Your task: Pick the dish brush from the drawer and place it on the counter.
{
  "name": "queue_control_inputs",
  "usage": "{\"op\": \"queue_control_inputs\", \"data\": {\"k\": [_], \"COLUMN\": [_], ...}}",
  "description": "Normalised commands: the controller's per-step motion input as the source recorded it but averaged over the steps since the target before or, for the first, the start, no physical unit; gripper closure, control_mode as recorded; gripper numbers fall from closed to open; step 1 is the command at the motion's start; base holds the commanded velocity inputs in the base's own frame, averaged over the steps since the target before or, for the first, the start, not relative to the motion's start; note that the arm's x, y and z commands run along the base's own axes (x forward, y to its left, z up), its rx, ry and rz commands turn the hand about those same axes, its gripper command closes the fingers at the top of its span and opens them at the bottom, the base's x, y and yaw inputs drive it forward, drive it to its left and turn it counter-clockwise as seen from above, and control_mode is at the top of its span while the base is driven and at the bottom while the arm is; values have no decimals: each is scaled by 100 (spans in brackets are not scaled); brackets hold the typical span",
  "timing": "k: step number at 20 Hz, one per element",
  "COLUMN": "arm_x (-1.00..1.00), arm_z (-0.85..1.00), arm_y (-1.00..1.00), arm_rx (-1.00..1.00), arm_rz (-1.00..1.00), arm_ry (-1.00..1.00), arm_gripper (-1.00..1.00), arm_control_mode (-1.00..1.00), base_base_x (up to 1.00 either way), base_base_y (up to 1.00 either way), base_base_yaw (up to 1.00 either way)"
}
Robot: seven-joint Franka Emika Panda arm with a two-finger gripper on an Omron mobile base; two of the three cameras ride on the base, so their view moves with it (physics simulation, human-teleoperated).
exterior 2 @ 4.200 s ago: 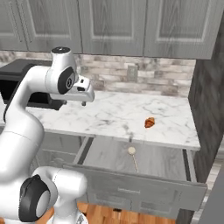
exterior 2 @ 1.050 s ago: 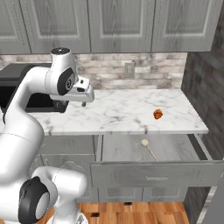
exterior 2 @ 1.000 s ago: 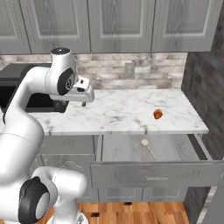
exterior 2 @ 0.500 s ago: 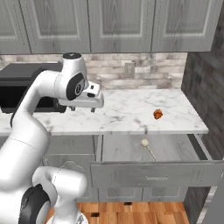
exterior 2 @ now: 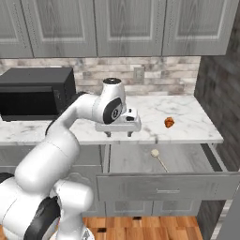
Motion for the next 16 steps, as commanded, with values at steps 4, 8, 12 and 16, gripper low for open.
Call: {"op": "queue_control_inputs", "data": {"k": [4, 8, 12, 16], "arm_x": [70, 50, 31, 25], "arm_z": [-100, -84, -71, -62], "arm_y": [-100, -96, -82, -55], "arm_rx": [-4, 0, 1, 3], "arm_rz": [0, 0, 0, 1], "arm_ry": [19, 12, 4, 0], "arm_gripper": [-100, -100, -100, -100], "arm_control_mode": [-100, -100, -100, -100], "base_base_x": [0, 0, 0, 0], "base_base_y": [0, 0, 0, 0], "base_base_yaw": [0, 0, 0, 0]}}
